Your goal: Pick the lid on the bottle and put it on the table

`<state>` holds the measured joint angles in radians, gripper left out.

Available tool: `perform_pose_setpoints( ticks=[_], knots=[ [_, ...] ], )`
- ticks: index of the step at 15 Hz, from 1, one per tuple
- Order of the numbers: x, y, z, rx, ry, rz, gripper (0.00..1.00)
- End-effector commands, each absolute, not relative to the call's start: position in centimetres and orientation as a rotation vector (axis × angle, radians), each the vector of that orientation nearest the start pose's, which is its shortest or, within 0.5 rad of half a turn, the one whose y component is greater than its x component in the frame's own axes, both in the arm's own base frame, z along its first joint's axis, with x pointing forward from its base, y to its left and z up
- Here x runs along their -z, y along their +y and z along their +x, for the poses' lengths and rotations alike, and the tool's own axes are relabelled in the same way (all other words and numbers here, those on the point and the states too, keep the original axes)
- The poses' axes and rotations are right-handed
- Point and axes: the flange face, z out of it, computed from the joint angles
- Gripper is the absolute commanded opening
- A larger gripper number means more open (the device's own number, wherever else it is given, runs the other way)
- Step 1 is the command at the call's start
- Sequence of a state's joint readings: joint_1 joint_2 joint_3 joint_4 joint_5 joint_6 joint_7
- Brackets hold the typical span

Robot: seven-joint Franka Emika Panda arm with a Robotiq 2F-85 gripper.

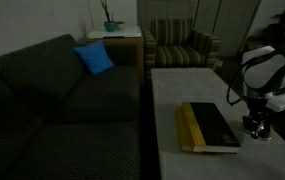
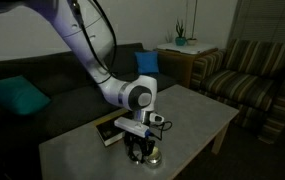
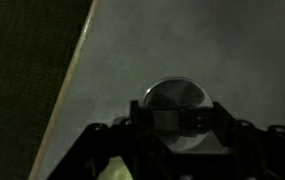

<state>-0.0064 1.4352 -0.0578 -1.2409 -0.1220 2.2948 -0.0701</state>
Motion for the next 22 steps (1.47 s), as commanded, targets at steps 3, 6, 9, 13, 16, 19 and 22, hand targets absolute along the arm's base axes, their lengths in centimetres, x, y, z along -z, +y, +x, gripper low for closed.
perform_pose_setpoints(
  ticks=[3,6,9,13,16,19,22],
  knots=[
    [15.3,-2.5,61.3,-0.704,-0.400,-3.052,0.44],
    [15.0,-1.5,61.8,-0.654,-0.445,-3.023,0.44],
    [14.5,-1.2,62.5,-0.589,-0.360,-3.032,0.44],
    [14.1,-0.9,63.2,-0.529,-0.292,-3.075,0.44],
    [14.1,-1.4,63.6,-0.454,-0.180,-3.125,0.44],
    [13.9,-1.9,63.6,-0.500,-0.142,-3.124,0.44],
    [14.0,-2.1,63.1,-0.576,-0.185,-3.106,0.44]
  ],
)
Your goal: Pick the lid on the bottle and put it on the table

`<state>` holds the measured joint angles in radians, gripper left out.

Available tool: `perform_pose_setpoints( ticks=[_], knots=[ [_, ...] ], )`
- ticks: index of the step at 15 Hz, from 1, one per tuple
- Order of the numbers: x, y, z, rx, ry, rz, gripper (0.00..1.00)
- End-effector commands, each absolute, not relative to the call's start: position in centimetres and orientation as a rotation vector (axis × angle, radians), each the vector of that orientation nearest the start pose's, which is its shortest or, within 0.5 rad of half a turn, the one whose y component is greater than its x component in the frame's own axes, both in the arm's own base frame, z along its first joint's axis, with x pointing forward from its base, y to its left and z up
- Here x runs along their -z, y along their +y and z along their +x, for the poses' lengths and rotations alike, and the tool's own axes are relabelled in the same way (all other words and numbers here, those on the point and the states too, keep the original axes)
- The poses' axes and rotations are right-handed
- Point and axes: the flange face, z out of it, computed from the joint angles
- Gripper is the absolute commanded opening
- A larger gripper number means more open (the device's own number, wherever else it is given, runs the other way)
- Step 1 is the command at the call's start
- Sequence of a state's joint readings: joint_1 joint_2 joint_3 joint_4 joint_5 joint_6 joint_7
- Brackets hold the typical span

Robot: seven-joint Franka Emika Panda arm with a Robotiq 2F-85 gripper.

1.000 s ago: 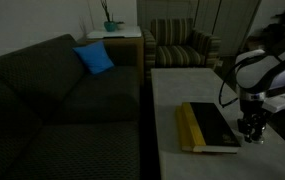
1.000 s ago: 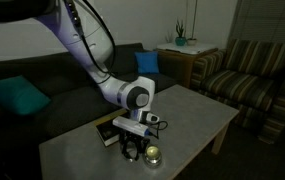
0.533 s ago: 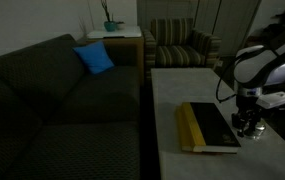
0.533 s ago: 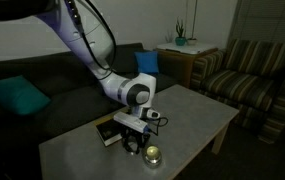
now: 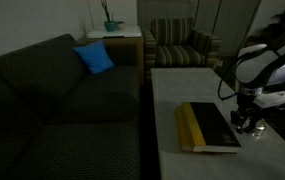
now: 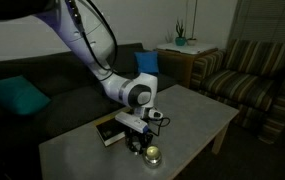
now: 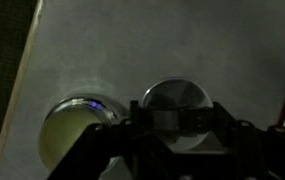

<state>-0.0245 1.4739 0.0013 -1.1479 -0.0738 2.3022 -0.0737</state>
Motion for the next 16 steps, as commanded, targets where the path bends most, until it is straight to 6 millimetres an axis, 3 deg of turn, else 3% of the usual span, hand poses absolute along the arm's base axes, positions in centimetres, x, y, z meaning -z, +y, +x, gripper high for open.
perform_pose_setpoints(
  ticks=[1,2,3,7,8,10,16],
  knots=[
    [14.0,-2.1,63.0,-0.599,-0.222,-3.092,0.44],
    [14.0,-2.3,63.1,-0.585,-0.295,-3.077,0.44],
    [14.1,-1.7,63.1,-0.563,-0.219,-3.108,0.69],
    [14.1,-1.9,63.1,-0.563,-0.274,-3.096,0.69],
    [14.1,-1.9,63.1,-0.563,-0.274,-3.096,0.44],
    [13.5,-1.6,62.8,-0.538,-0.199,-3.104,0.44],
    [16.1,-0.5,60.2,-0.528,-0.170,-3.072,0.44]
  ],
)
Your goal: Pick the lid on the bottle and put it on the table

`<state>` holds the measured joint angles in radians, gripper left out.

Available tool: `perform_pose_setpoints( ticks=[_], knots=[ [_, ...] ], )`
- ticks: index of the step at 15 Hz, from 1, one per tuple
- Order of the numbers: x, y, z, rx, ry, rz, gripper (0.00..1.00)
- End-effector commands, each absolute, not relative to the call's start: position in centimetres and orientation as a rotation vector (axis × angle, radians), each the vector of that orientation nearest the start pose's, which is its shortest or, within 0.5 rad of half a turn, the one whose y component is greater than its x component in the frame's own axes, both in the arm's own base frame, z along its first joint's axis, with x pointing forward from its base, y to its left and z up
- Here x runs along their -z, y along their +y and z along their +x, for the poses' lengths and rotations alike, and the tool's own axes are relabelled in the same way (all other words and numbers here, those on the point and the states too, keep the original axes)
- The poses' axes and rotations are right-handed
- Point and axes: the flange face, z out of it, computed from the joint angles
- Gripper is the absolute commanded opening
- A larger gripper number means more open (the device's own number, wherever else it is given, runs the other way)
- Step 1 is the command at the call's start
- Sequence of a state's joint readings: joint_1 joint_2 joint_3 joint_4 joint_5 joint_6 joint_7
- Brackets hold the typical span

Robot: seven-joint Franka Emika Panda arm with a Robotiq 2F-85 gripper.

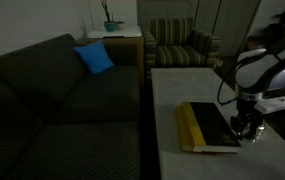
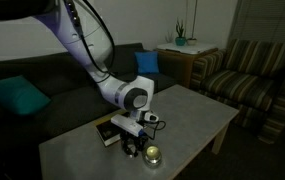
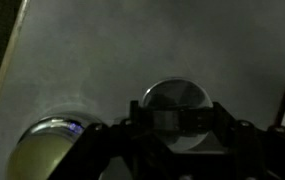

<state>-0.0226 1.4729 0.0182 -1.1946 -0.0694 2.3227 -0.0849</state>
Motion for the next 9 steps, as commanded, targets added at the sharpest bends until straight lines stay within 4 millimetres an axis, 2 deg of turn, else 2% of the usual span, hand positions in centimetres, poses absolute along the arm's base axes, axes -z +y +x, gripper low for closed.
perform_pose_setpoints(
  ticks=[1,5,9],
  knots=[
    [16.4,-0.7,59.6,-0.522,-0.155,-3.075,0.44],
    [18.0,-2.1,58.2,-0.472,-0.080,-3.053,0.44],
    [17.9,-2.8,58.1,-0.452,0.023,-2.970,0.44]
  ],
)
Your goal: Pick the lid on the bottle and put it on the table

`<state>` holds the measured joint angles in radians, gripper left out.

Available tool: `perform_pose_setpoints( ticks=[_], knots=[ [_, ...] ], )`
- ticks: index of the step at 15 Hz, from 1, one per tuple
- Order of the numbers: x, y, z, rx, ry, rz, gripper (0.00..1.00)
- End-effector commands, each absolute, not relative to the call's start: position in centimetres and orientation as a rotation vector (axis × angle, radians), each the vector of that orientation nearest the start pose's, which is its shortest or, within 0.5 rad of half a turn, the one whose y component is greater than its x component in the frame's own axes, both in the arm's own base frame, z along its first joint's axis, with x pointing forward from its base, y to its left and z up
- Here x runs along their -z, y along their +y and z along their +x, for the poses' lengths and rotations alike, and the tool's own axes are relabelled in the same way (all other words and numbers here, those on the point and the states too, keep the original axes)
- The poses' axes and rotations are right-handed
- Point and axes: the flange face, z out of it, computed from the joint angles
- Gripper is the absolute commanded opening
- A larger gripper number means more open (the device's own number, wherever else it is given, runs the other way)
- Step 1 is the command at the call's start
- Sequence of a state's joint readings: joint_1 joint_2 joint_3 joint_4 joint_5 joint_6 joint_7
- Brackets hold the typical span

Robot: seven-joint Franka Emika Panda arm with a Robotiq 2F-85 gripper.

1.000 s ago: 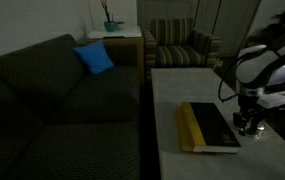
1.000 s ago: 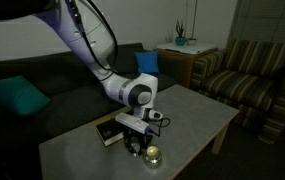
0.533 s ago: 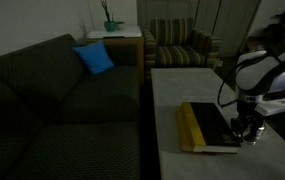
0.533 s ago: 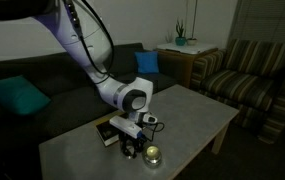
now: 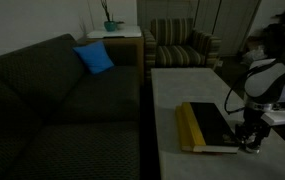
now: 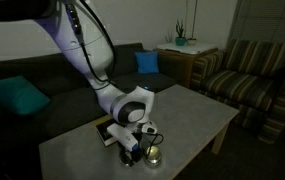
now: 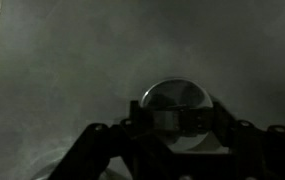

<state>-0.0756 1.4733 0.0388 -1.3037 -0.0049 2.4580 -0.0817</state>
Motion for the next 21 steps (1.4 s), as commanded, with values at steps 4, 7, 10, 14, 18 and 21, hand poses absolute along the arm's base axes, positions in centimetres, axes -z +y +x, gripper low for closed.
perform_pose_setpoints(
  ticks=[4,7,10,14,18,21],
  knots=[
    [17.9,-3.0,58.1,-0.471,0.094,-2.962,0.44],
    [18.0,-2.5,58.0,-0.491,0.156,-2.987,0.92],
    [18.1,-1.7,57.9,-0.510,0.199,-2.995,1.00],
    [18.2,-1.2,57.8,-0.519,0.276,-2.999,1.00],
    [17.7,-1.0,57.1,-0.497,0.284,-3.005,1.00],
    [17.0,-0.8,56.1,-0.462,0.276,-3.025,1.00]
  ],
)
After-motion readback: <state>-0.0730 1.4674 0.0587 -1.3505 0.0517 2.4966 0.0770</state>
